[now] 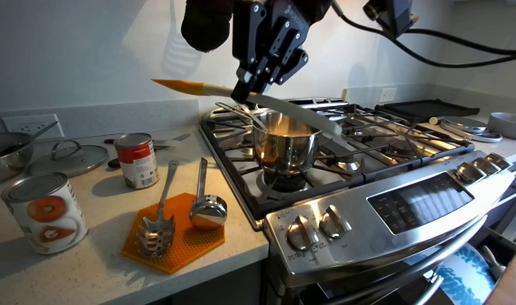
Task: Move the pot to the left and then put the orange spatula on the orange object on the counter
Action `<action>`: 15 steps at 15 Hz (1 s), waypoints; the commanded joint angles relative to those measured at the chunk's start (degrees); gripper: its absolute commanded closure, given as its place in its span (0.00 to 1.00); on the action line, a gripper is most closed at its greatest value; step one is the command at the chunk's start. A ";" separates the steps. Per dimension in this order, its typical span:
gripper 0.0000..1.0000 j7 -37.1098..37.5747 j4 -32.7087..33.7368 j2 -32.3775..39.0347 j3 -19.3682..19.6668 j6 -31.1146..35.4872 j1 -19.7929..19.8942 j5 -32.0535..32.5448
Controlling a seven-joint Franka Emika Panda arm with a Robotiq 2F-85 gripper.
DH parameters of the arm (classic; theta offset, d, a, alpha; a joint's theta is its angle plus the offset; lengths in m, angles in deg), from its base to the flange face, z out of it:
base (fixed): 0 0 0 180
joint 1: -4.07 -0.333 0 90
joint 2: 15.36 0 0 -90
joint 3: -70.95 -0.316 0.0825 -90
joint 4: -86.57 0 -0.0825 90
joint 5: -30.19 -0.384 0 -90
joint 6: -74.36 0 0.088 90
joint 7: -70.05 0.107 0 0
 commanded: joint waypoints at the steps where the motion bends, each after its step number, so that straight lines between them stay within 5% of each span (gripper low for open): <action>1: 0.96 7.66 5.57 9.47 -4.56 4.48 3.67 -0.61; 6: 0.96 26.10 10.54 17.65 -9.85 9.51 7.19 7.67; 10: 0.96 43.52 12.11 21.78 -11.01 11.85 7.79 24.48; 11: 0.82 36.70 11.05 19.75 -11.32 10.65 8.32 18.43; 15: 0.82 41.75 11.90 21.68 -11.40 11.38 8.09 23.01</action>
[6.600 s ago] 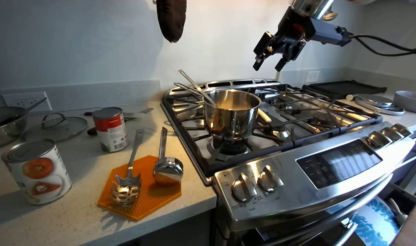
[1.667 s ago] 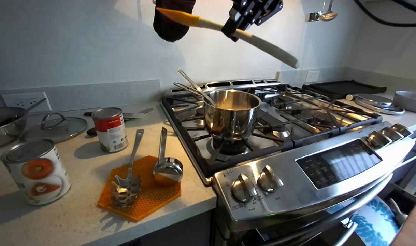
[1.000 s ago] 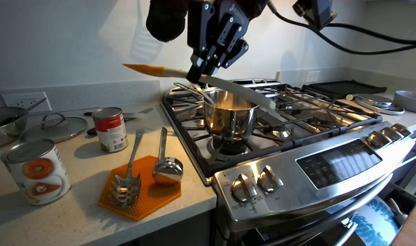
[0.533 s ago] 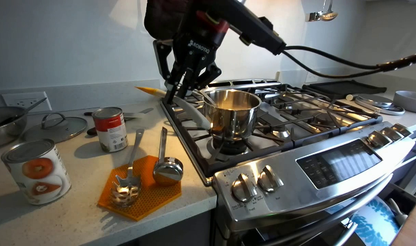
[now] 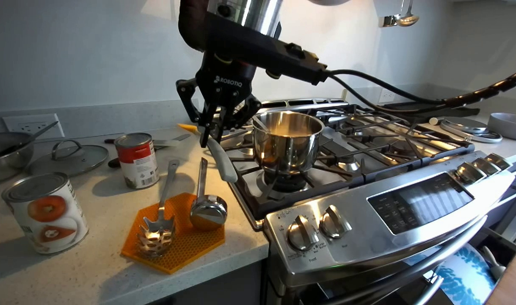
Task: Move the pot to the left and then put the orange spatula on the orange object on the counter
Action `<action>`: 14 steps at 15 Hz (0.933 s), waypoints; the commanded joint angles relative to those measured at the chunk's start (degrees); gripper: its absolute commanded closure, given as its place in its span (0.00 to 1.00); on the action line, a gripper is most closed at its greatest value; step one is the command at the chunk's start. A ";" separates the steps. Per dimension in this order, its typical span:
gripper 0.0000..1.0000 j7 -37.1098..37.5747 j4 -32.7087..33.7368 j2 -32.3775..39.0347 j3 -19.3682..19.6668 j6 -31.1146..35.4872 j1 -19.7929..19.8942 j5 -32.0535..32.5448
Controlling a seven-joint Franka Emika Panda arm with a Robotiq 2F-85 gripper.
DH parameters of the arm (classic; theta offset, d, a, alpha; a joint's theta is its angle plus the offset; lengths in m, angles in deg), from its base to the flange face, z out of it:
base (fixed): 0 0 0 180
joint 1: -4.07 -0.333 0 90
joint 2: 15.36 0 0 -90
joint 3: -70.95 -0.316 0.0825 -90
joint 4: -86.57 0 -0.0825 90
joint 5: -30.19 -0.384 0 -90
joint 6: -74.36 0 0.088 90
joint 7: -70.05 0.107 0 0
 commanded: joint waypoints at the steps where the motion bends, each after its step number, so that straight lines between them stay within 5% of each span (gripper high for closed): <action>1: 0.82 -0.06 0.08 -0.07 -1.12 -0.12 1.23 0.09; 2: 0.96 -0.06 0.18 -0.06 -1.11 -0.12 1.26 0.10; 14: 0.96 16.01 13.25 15.39 2.79 0.50 -3.98 10.04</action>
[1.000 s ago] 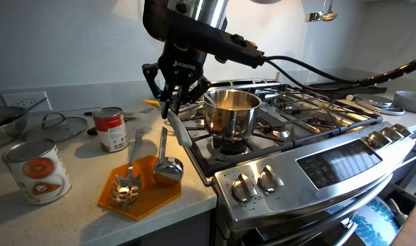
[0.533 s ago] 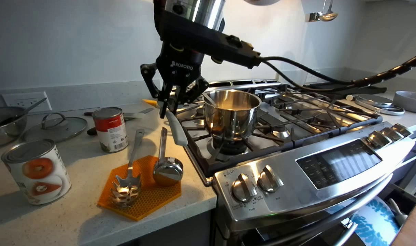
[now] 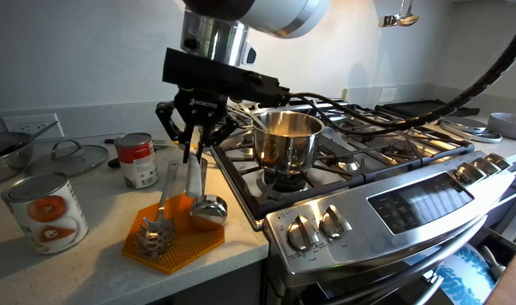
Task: Move the pot to the left and then put the orange spatula on the orange object on the counter
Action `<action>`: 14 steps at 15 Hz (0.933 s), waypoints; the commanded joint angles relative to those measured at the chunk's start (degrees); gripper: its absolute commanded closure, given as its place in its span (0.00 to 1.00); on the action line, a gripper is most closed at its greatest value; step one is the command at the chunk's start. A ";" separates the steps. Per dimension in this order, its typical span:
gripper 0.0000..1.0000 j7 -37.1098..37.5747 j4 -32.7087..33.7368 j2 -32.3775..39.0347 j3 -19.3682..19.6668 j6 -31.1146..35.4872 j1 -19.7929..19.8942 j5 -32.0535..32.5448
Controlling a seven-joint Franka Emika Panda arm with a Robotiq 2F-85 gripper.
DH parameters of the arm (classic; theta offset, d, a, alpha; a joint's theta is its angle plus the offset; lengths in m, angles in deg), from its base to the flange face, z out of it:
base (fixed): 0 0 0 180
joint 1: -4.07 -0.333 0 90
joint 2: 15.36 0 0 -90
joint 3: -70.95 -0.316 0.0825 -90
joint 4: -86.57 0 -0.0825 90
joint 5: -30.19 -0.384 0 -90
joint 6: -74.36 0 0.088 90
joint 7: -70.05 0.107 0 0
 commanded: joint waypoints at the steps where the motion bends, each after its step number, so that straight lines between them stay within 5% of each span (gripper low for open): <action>1: 0.96 10.25 5.80 5.97 4.26 -0.03 -4.79 7.61; 5: 0.96 19.14 11.21 11.15 8.22 -3.29 -9.04 13.89; 14: 0.96 20.44 19.43 18.44 10.32 -10.78 -12.05 19.34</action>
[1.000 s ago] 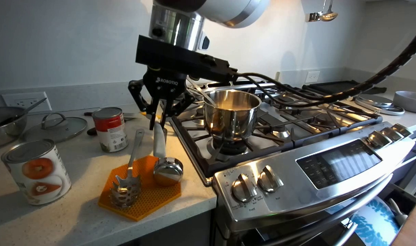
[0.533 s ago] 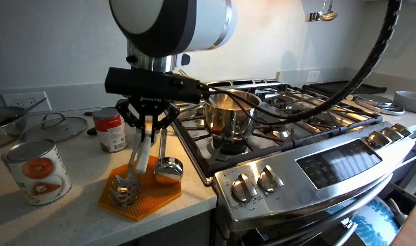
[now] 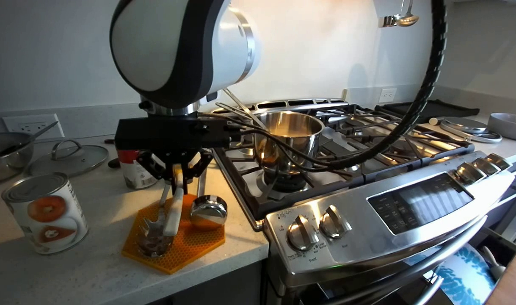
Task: Move the pot to the left and then put the orange spatula on the orange object on the counter
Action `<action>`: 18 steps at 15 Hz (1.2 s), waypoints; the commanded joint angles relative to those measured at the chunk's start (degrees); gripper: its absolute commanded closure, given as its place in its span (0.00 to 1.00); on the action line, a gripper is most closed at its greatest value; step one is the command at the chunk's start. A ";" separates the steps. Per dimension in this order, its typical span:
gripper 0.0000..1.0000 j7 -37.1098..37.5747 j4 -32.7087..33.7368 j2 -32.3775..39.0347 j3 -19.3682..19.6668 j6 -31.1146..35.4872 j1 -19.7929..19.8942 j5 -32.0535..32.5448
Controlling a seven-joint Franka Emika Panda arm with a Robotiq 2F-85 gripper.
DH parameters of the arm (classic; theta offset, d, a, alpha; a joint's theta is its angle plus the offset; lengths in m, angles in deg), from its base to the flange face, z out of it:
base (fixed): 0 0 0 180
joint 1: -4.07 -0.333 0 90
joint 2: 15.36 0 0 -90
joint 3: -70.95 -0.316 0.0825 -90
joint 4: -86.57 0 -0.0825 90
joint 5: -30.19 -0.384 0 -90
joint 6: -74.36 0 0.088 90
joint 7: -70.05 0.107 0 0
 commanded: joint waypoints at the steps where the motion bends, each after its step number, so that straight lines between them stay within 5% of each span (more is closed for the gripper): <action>1: 0.96 1.56 3.69 2.38 1.74 -4.21 -1.77 3.94; 12: 0.96 2.30 6.92 3.94 -0.26 -7.45 -0.37 1.25; 13: 0.57 2.81 7.25 4.17 -0.33 -7.59 -0.36 1.15; 18: 0.28 3.62 5.74 2.29 -0.03 -6.82 -0.25 2.16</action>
